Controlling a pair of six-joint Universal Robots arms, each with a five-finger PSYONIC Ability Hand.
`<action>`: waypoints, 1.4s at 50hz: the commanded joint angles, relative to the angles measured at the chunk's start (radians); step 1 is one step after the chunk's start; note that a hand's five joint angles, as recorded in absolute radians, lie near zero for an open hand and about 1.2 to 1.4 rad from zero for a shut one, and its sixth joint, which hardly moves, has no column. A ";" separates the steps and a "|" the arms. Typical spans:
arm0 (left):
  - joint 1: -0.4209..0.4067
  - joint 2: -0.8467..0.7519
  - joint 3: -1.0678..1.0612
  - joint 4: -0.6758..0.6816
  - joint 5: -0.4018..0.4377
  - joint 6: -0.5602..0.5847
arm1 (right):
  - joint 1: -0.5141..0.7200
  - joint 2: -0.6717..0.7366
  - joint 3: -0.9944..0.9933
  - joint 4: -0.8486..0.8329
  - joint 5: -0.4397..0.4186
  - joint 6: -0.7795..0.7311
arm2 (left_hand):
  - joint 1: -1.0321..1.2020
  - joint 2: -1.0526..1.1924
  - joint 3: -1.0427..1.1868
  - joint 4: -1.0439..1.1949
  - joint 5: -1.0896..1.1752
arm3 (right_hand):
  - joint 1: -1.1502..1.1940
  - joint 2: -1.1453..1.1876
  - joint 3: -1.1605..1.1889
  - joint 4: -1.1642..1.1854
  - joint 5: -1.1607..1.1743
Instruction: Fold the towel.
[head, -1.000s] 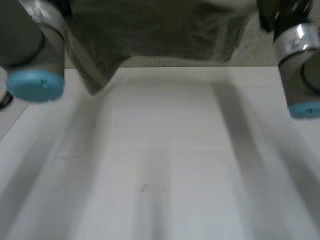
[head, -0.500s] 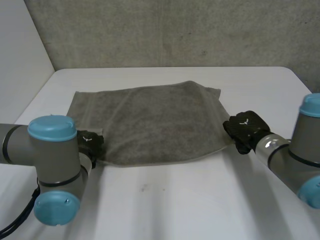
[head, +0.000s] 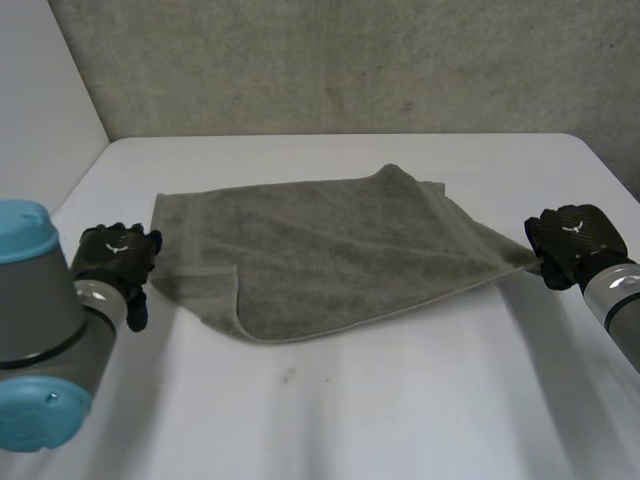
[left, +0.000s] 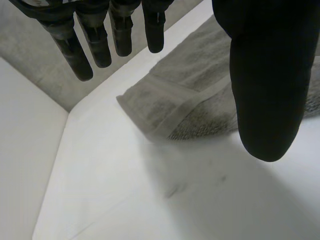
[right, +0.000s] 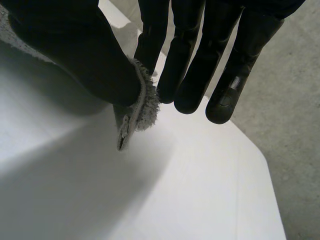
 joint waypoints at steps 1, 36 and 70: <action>0.125 -0.016 -0.031 0.008 0.229 -0.013 | 0.009 0.032 0.001 0.001 0.000 -0.008 | 0.026 0.037 0.034 0.037 0.036 | 0.425 0.219 0.211 0.200 0.240; 0.112 -0.471 0.530 -0.327 0.580 0.369 | 0.015 0.075 0.008 -0.002 0.000 -0.015 | 0.182 0.193 0.189 0.192 0.191 | 0.425 0.219 0.211 0.200 0.240; 0.053 -0.509 0.645 -0.440 0.571 0.382 | 0.015 0.095 0.010 -0.002 -0.002 -0.039 | 0.299 0.310 0.306 0.310 0.309 | 0.425 0.219 0.211 0.200 0.240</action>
